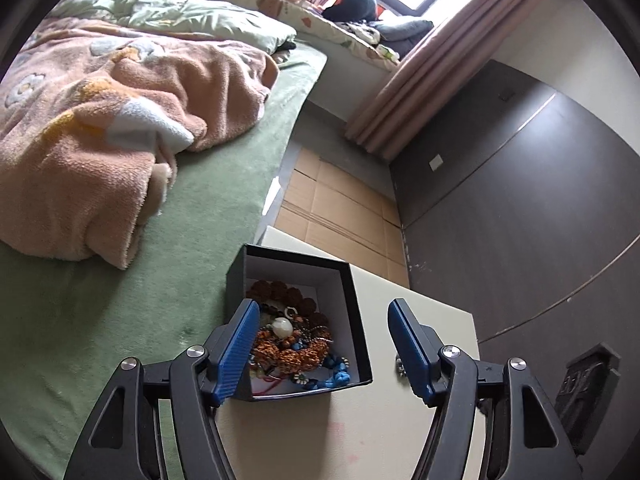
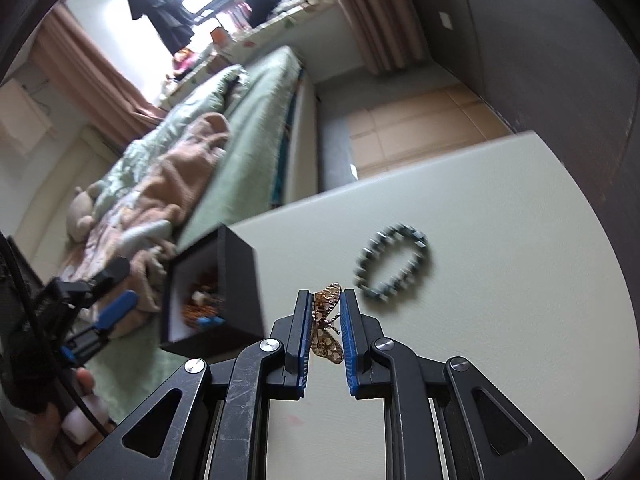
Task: Organize jewelry
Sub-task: 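Release the ring into the box with left tool while right tool drops butterfly charm in, then grasp the green-grey bead bracelet with the left tool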
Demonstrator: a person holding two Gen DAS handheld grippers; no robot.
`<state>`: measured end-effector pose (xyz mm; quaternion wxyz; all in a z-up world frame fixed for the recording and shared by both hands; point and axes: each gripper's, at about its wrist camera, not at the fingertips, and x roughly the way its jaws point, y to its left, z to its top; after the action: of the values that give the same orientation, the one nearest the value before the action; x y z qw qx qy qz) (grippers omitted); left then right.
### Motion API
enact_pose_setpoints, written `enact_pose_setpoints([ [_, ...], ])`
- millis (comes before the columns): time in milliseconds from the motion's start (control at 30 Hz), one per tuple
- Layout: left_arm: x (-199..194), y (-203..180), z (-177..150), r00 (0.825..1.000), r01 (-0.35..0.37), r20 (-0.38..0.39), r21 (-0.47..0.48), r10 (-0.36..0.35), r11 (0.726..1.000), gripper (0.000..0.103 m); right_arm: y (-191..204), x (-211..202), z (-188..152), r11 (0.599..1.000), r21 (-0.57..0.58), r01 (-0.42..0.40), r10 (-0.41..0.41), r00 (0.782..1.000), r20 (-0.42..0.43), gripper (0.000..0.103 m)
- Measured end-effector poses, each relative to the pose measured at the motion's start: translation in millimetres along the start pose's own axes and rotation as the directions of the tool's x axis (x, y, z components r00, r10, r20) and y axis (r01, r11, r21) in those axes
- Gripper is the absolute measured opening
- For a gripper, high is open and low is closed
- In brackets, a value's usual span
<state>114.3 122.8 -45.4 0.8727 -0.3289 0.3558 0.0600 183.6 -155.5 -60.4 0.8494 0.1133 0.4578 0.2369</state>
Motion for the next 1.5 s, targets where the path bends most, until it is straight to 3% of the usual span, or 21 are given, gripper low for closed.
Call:
enact_pose_setpoints([
  [200,-6,7,5,1.0,-0.01,0.012,-0.012,0.01,1.0,0.068,38,4,14,0.995,-0.049,-0.085,0.087,0.996,0.035,0.016],
  [600,-9,11,7,1.0,-0.013,0.018,-0.019,0.014,1.0,0.068,87,41,16,0.972,-0.12,-0.204,0.207,0.978,0.016,0.016],
  [633,-9,11,7,1.0,-0.018,0.019,-0.014,0.018,1.0,0.068,90,44,14,0.971,-0.139,-0.195,0.198,0.98,0.011,0.02],
  [667,-8,11,7,1.0,-0.019,0.017,-0.012,0.02,1.0,0.068,92,48,13,0.972,-0.155,-0.175,0.176,0.984,-0.006,0.036],
  [700,-8,10,7,1.0,-0.019,0.015,-0.011,0.019,1.0,0.068,92,49,12,0.974,-0.158,-0.161,0.161,0.987,-0.018,0.043],
  [733,-7,10,7,1.0,-0.019,0.012,-0.012,0.019,1.0,0.068,90,49,12,0.977,-0.156,-0.149,0.148,0.989,-0.017,0.051],
  [1233,4,-21,-10,1.0,0.006,-0.008,0.055,-0.005,0.998,0.068,0,-12,16,1.0,0.022,-0.022,0.021,0.999,0.046,0.051],
  [1500,16,-66,-24,0.999,0.018,-0.052,0.199,-0.008,0.98,0.068,-42,-31,12,0.99,0.139,0.031,-0.032,1.0,-0.002,0.051],
])
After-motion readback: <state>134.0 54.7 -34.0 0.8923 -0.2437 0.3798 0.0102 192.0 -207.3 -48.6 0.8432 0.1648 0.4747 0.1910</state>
